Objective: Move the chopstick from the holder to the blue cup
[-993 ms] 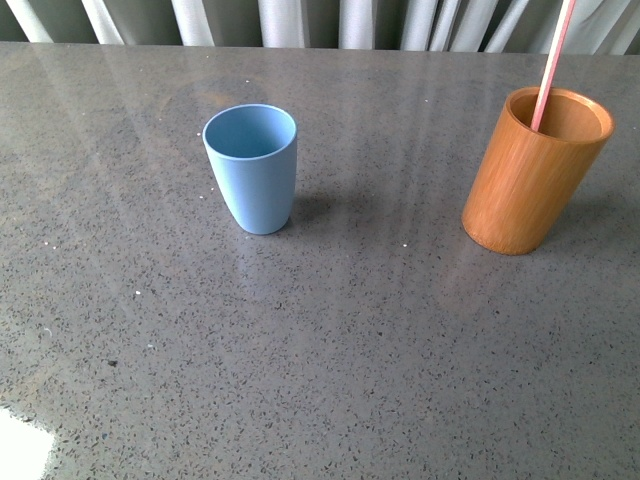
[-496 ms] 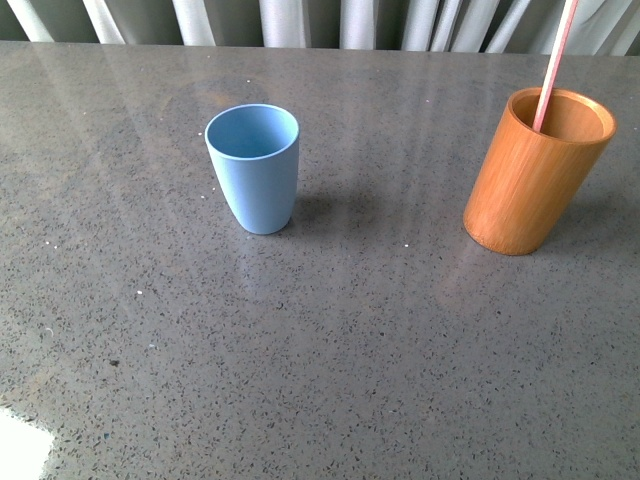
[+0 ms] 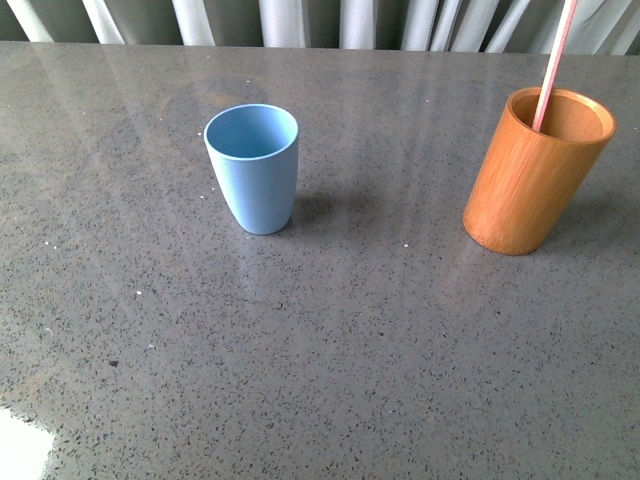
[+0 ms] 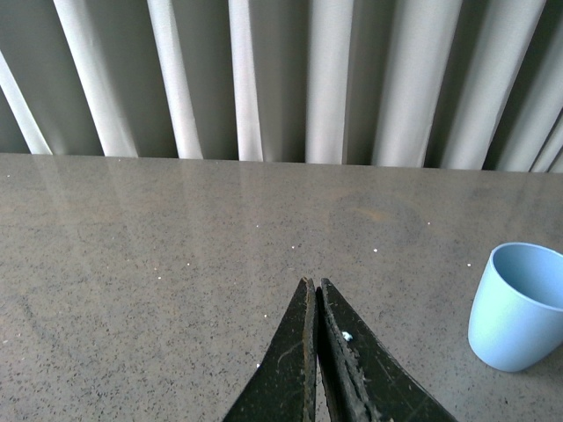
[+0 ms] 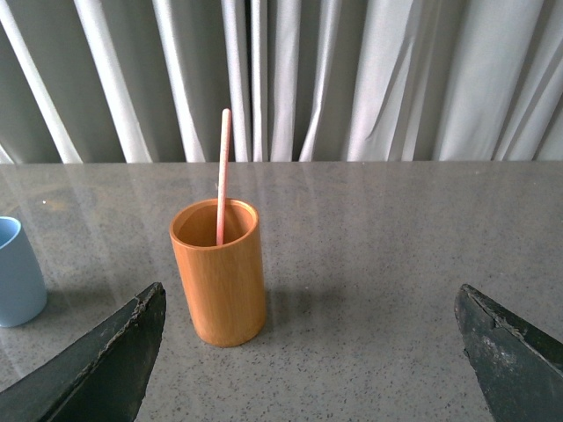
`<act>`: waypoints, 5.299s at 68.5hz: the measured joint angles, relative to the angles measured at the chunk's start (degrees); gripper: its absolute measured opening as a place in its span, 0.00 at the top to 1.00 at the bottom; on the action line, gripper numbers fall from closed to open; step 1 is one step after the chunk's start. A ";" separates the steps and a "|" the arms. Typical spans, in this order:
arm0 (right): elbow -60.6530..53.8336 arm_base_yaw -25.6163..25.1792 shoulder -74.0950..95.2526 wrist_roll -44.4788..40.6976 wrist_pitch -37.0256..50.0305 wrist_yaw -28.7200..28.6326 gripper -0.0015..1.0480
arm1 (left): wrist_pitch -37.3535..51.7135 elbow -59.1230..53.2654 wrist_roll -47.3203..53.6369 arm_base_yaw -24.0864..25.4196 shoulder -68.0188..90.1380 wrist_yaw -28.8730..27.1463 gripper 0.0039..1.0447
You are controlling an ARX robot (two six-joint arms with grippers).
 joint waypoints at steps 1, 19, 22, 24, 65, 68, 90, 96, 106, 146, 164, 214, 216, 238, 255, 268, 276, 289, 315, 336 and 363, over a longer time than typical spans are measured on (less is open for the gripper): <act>0.00 0.00 -0.02 0.00 0.00 0.00 0.09 | -0.72 -0.07 0.00 0.00 -0.92 0.00 0.99; 0.00 0.00 0.00 0.00 0.00 0.00 0.09 | -9.70 -0.50 0.00 0.00 -11.19 0.00 0.99; 0.00 0.00 0.00 0.00 0.00 0.00 0.09 | -11.10 -0.50 0.00 0.00 -12.72 0.00 0.99; -0.02 0.00 0.00 0.00 0.00 0.00 0.09 | -12.07 -0.50 0.00 0.00 -13.81 0.00 0.99; 0.00 0.00 0.00 0.00 0.00 0.00 0.09 | -27.89 -0.52 0.00 0.00 -30.34 0.00 0.99; 0.00 0.00 0.00 0.00 0.00 0.00 0.09 | -28.83 -0.52 0.00 0.00 -31.26 0.00 0.99; 0.00 0.00 0.00 0.00 0.00 0.00 0.09 | -43.06 -0.52 0.02 0.00 -44.37 0.00 0.99; 0.00 0.00 -0.02 0.00 0.00 -0.02 0.09 | -43.39 -0.50 0.02 0.02 -44.85 -0.02 0.99; 0.00 0.00 -0.02 0.00 0.00 0.00 0.09 | -43.45 -0.50 0.02 0.04 -44.92 0.00 0.90; 2.69 -0.09 3.37 0.26 -7.41 -0.92 0.09 | -43.45 -0.50 0.15 0.04 -44.94 -0.02 0.08; 16.20 -0.24 33.24 0.00 -10.84 -1.53 0.09 | -43.45 -0.50 0.13 0.04 -44.94 0.00 0.08; 48.44 9.09 88.78 0.81 14.78 2.97 0.09 | -43.45 -0.50 0.13 0.04 -44.94 0.00 0.08; 49.81 9.14 90.05 1.14 14.47 2.93 0.09 | -43.45 -0.52 0.13 0.04 -44.94 0.00 0.08; 59.58 9.31 97.83 1.81 12.17 3.67 0.09 | -43.45 -0.50 0.13 0.04 -44.94 0.00 0.08; 62.97 9.14 101.24 2.05 11.37 3.61 0.09 | -43.45 -0.50 0.13 0.04 -44.94 0.00 0.08; 65.57 8.79 103.51 2.73 10.62 3.28 0.09 | -43.45 -0.50 0.13 0.04 -44.94 0.00 0.08; 66.36 8.59 104.35 3.17 10.43 3.21 0.09 | -43.45 -0.50 0.13 0.04 -44.94 0.00 0.08; 66.79 8.59 104.85 3.48 10.40 3.21 0.09 | -43.45 -0.50 0.13 0.04 -44.94 0.00 0.08; 66.93 8.59 105.28 4.57 9.92 2.73 0.33 | -43.45 -0.50 0.13 0.04 -44.94 0.00 0.08; 67.28 8.59 105.66 4.63 9.73 2.78 0.55 | -43.45 -0.52 0.13 0.04 -44.94 -0.02 0.08; 68.04 8.59 106.51 5.20 9.14 2.78 0.98 | -43.45 -0.52 0.15 0.04 -44.94 0.00 0.08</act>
